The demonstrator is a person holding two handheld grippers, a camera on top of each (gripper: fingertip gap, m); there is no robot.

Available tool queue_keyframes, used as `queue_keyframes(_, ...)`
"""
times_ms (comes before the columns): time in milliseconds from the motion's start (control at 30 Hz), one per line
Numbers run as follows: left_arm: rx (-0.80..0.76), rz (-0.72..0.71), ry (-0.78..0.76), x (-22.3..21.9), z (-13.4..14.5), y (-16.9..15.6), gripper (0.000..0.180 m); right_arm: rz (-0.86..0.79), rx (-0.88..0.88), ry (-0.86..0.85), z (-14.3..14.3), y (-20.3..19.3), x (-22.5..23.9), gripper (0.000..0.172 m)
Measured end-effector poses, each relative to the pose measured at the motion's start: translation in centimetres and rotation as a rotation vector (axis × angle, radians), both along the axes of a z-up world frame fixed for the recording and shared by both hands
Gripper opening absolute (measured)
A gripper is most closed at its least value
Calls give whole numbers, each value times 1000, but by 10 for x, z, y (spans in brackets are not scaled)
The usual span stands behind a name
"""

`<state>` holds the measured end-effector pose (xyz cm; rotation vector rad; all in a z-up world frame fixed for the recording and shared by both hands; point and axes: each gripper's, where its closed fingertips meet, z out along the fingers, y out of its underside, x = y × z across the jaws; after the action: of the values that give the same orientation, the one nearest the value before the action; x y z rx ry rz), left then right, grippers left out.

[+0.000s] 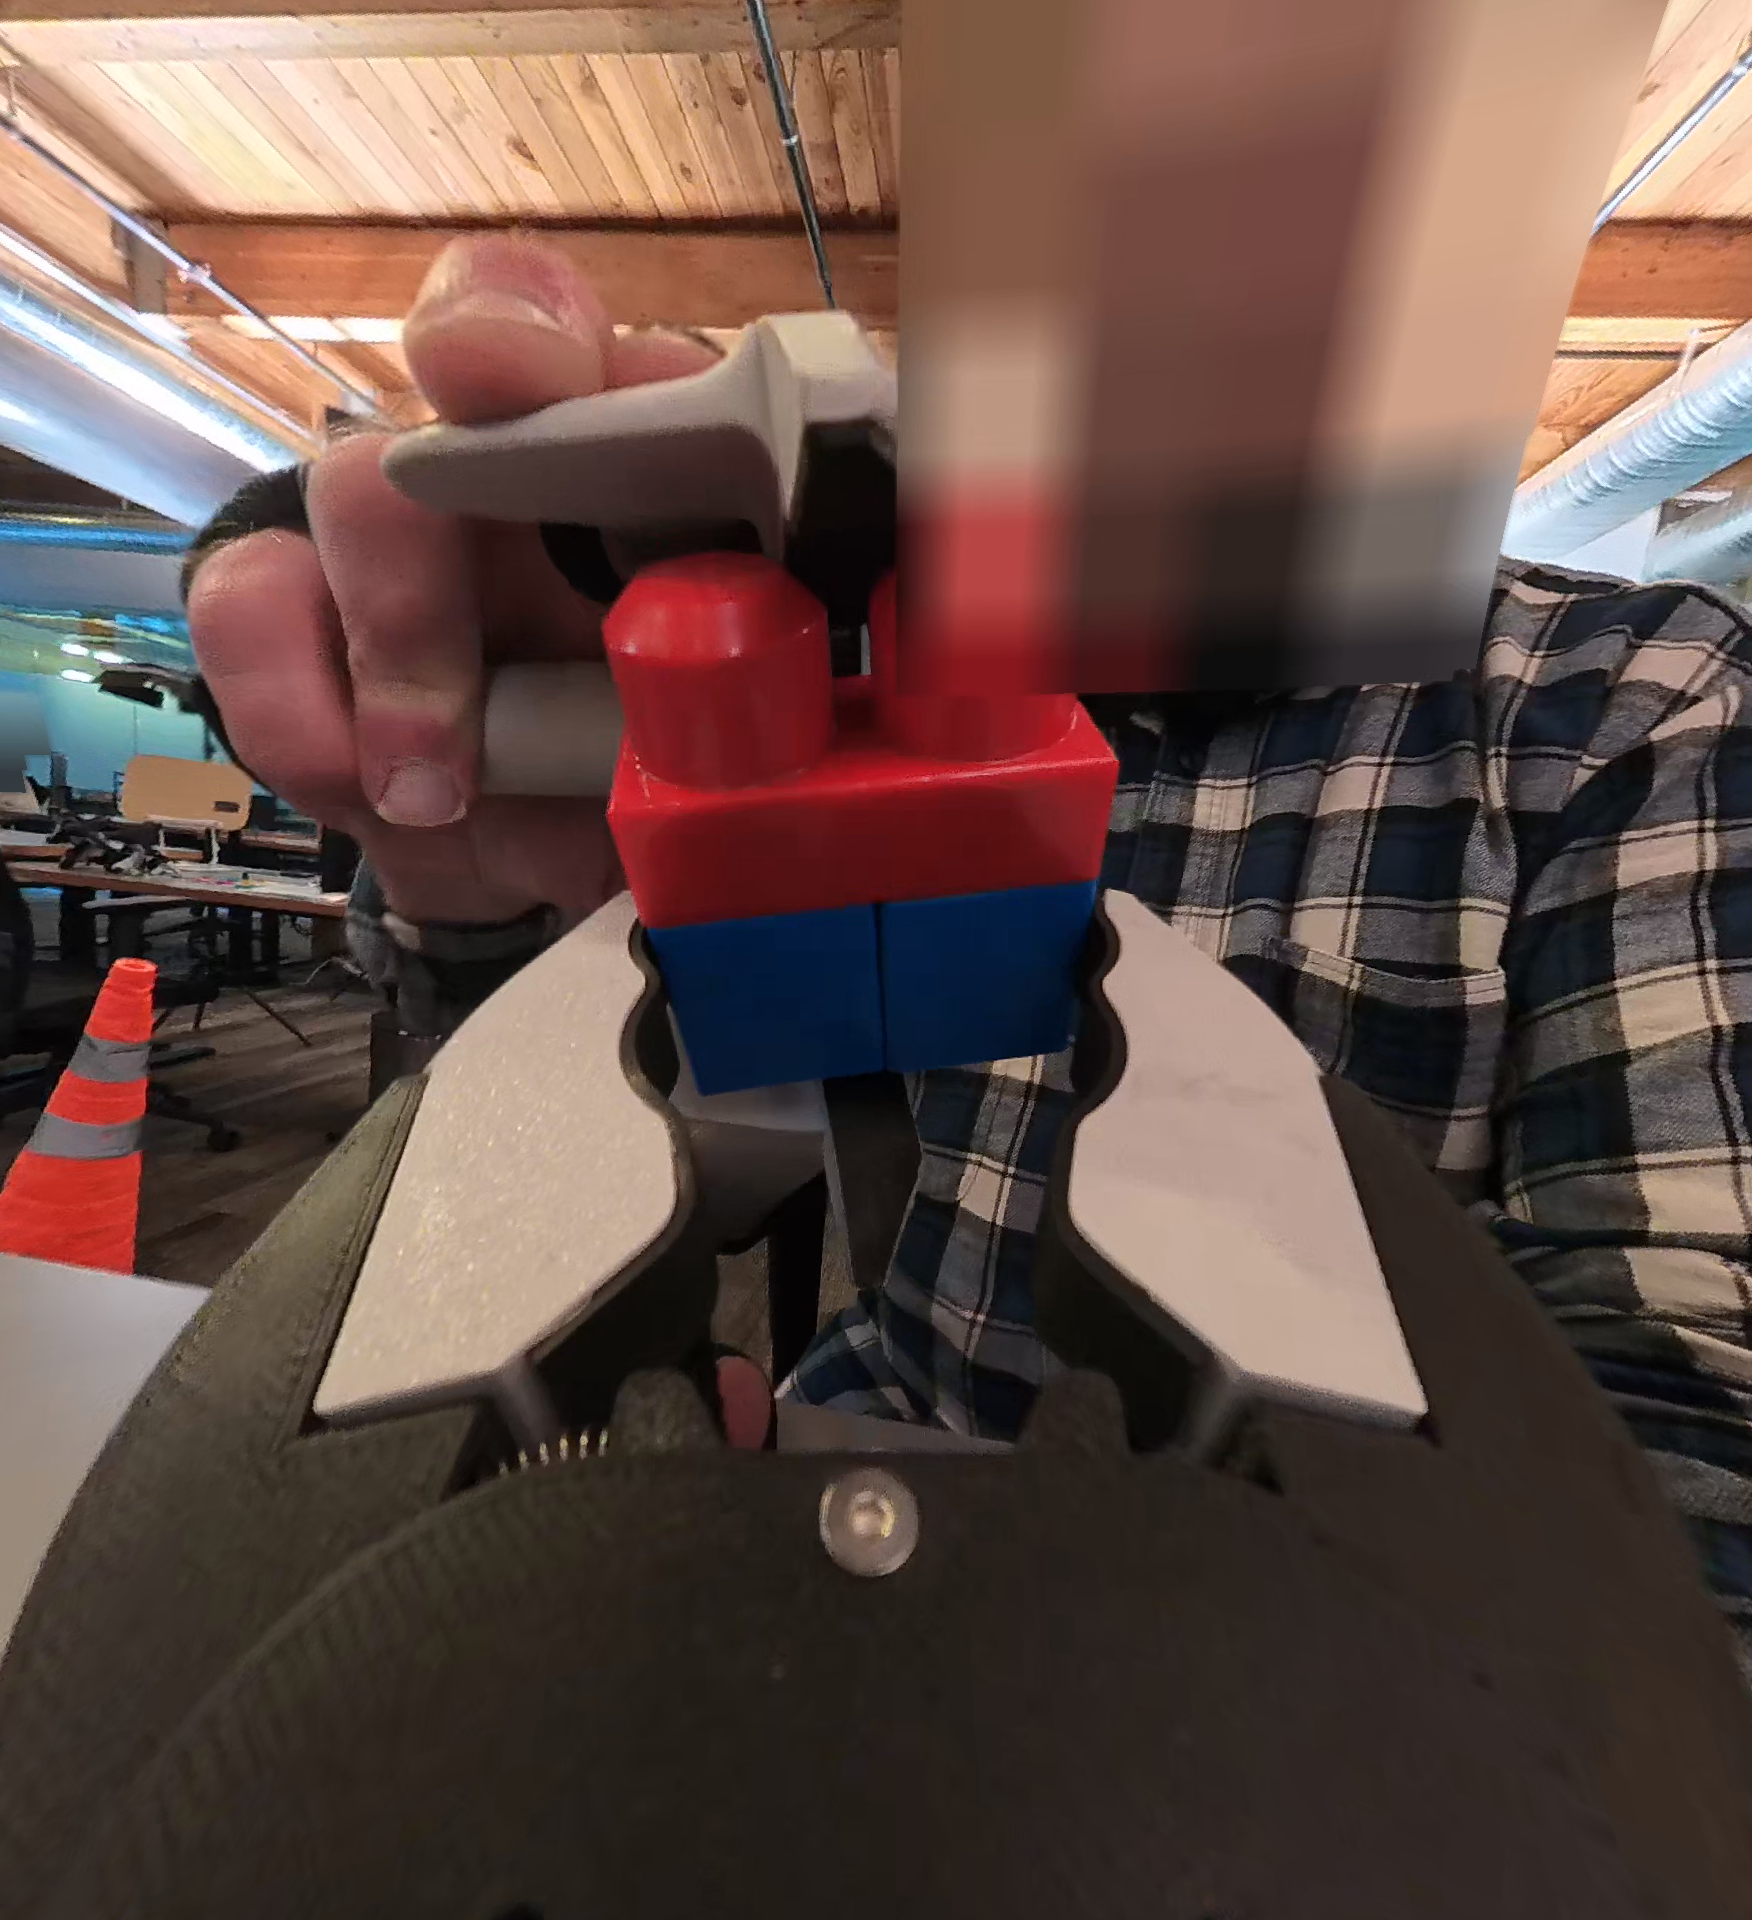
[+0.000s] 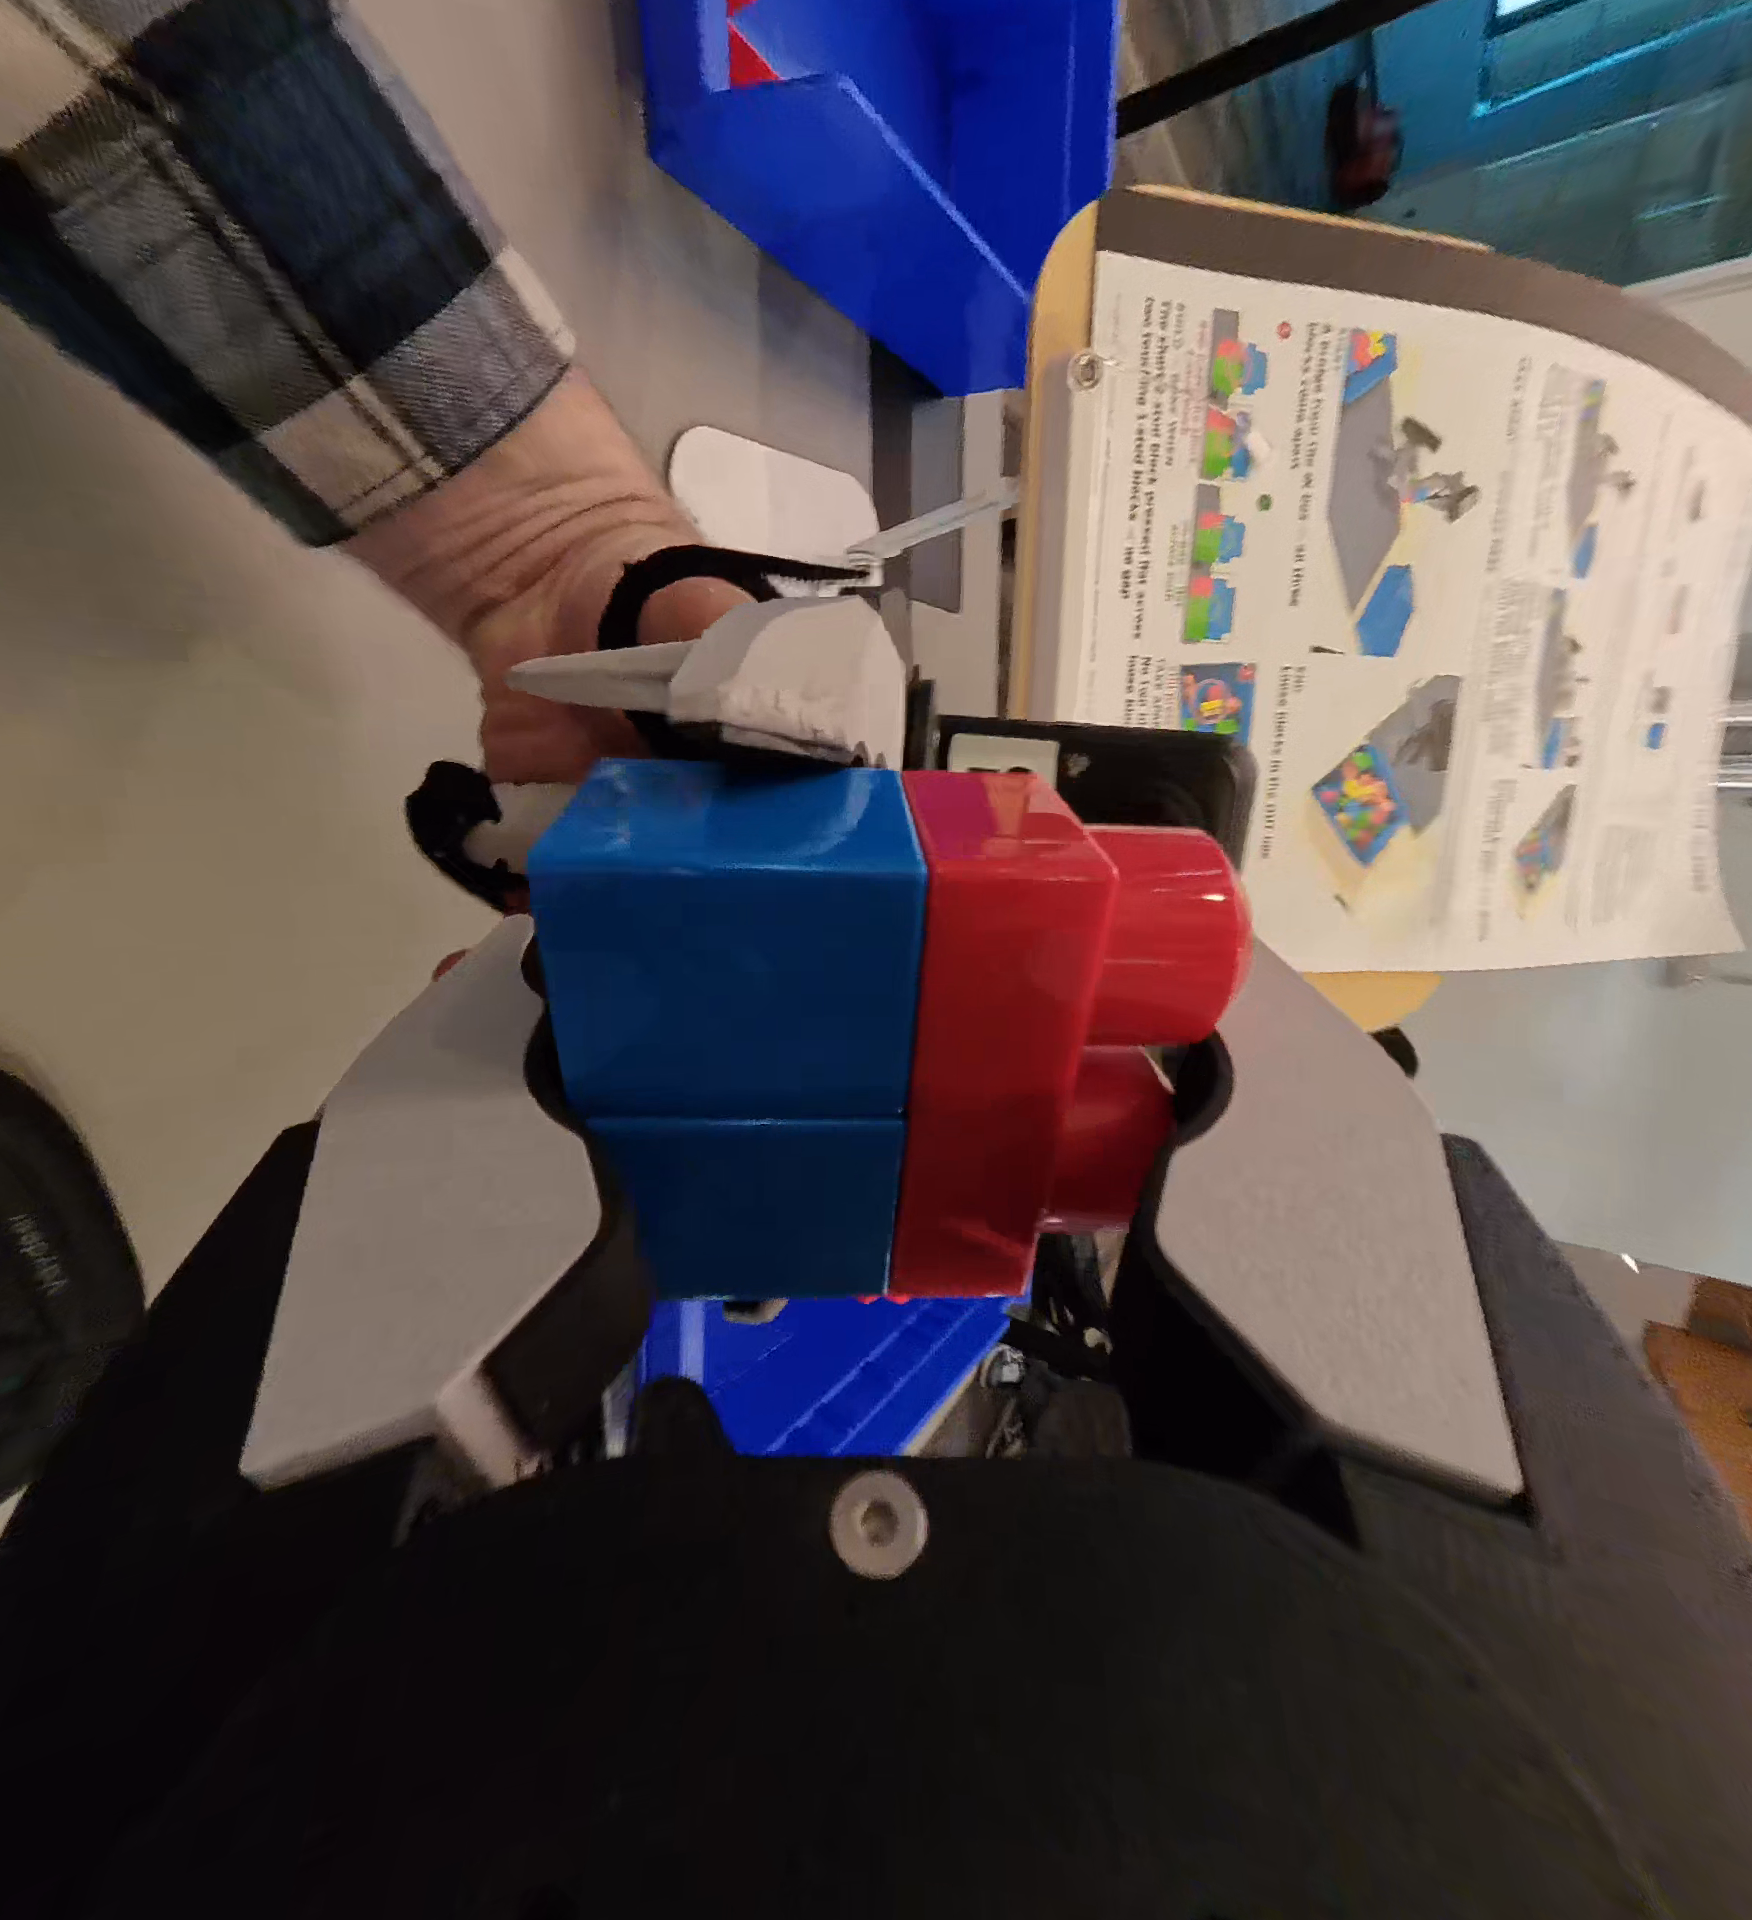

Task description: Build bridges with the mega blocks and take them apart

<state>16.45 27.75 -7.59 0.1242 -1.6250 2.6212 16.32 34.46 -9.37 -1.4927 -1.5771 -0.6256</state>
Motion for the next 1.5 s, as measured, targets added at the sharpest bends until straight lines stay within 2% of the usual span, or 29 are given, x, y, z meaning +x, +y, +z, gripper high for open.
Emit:
queue_keyframes(133,122,-11,61,-2,-11,-5,74,101,-168,67,7,-21,-2,120)
queue_keyframes(233,210,-65,96,-10,-14,-10,74,206,-388,156,21,-43,-2,94)
queue_keyframes(300,272,-86,121,-12,-18,-14,74,275,-534,200,28,-56,-2,84)
queue_keyframes(367,308,-111,135,-13,-19,-18,74,290,-629,236,33,-58,-2,84)
queue_keyframes(400,337,-120,140,-14,-21,-21,74,305,-675,240,33,-62,-3,83)
queue_keyframes(667,448,-145,171,-14,-32,-34,74,331,-952,127,-1,-86,-12,37)
queue_keyframes(800,501,-123,204,-26,-36,-37,74,381,-943,103,-2,-87,-25,37)
queue_keyframes(967,478,99,235,-64,-13,-19,77,510,-829,77,23,-70,-68,37)
queue_keyframes(1200,310,463,222,-143,14,10,87,657,-671,108,50,-44,-146,37)
queue_keyframes(1367,157,639,162,-181,21,20,94,685,-634,96,51,-31,-183,37)
queue_keyframes(1500,106,765,164,-200,22,26,94,715,-607,79,51,-26,-208,37)
